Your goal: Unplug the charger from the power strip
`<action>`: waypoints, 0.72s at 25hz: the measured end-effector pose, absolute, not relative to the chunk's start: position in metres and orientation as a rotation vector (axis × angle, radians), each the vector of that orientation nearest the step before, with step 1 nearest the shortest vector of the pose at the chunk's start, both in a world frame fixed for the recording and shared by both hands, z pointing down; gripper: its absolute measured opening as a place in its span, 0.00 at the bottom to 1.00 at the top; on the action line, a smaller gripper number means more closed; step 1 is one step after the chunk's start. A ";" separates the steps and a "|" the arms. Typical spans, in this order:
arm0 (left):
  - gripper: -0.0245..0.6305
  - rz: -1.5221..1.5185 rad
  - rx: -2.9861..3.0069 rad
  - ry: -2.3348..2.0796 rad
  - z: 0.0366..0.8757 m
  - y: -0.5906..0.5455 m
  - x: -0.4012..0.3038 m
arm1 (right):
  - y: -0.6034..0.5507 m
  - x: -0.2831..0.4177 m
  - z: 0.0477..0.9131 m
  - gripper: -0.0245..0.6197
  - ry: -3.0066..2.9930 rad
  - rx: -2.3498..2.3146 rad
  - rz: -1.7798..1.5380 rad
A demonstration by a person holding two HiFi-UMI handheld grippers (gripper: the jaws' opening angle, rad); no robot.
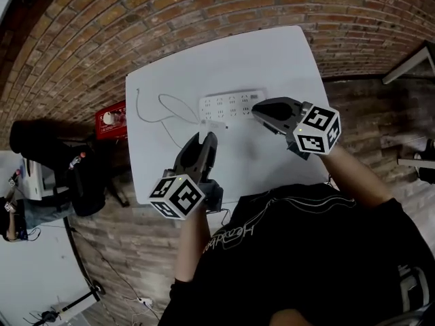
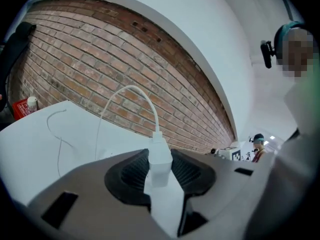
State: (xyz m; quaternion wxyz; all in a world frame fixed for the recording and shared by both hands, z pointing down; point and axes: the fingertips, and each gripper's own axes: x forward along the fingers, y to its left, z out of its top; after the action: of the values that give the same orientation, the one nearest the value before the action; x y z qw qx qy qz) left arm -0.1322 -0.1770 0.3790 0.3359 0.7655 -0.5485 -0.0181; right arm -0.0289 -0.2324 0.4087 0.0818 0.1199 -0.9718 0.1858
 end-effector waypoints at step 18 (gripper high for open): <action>0.24 0.015 2.185 -1.323 0.309 -0.081 -0.121 | -0.105 -0.017 0.299 0.04 -3.043 0.479 0.621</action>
State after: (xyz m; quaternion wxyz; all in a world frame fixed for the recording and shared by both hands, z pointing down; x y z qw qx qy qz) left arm -0.1210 -0.0810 0.3090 0.2893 0.8188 -0.4959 0.0055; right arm -0.0171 -0.1052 0.2992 -0.0005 0.1525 -0.9684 0.1975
